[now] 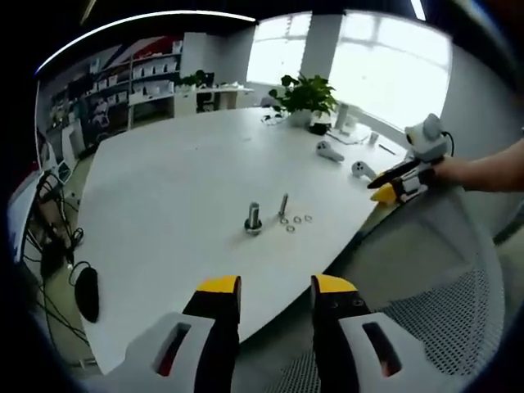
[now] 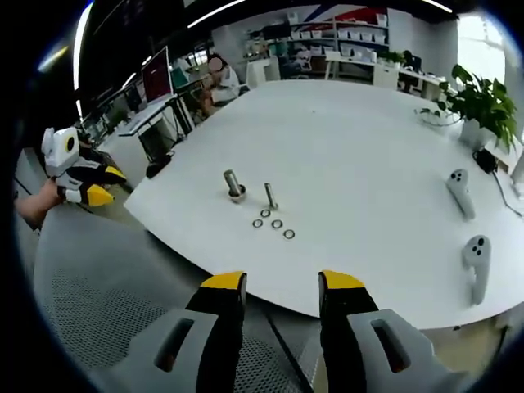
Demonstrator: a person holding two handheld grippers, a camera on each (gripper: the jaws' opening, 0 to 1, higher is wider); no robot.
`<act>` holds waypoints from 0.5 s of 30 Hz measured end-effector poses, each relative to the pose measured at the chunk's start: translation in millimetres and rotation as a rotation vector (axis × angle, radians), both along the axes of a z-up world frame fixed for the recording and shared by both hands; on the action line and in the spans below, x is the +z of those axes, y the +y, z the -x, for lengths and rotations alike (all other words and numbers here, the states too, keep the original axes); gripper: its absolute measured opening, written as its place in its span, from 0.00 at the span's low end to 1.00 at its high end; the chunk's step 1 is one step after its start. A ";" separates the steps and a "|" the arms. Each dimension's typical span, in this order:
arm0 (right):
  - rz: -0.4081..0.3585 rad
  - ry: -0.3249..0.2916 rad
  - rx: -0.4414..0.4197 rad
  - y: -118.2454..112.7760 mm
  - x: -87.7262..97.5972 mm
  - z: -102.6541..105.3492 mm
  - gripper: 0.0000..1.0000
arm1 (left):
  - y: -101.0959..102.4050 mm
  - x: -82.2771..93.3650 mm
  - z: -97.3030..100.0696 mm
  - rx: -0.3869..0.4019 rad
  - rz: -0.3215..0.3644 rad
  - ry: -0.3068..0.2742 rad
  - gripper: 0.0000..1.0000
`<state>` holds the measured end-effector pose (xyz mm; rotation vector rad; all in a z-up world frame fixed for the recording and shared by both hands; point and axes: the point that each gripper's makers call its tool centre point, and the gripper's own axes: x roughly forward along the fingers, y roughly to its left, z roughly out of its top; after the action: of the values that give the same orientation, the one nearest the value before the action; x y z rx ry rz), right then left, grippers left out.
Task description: Place the washer onto the threaded stud by aligning its center hole with the stud, sliding it down to the base, and recovering from edge contact or off-axis alignment until the washer reaches the visible bottom stop.
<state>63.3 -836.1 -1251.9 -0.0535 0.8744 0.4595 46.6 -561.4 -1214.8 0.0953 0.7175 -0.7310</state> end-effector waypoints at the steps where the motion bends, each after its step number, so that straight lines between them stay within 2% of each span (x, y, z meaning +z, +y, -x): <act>1: -0.002 0.000 -0.001 0.2 0.1 -0.2 0.37 | 0.7 0.4 -0.9 0.003 -0.001 -0.002 0.31; 9: 0.038 0.013 0.021 -0.3 -2.9 1.6 0.38 | 2.1 3.8 -2.0 0.015 0.002 -0.018 0.31; 12: 0.034 0.008 0.016 -1.4 -2.6 0.9 0.38 | 1.0 4.7 -1.7 0.015 0.012 -0.014 0.31; 15: 0.035 0.007 0.010 -1.8 -1.9 1.5 0.38 | 0.7 9.1 -1.4 0.010 0.004 -0.035 0.31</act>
<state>61.8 -837.9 -1253.9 -0.0884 0.8893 0.4546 48.0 -560.7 -1205.7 0.1005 0.6827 -0.7193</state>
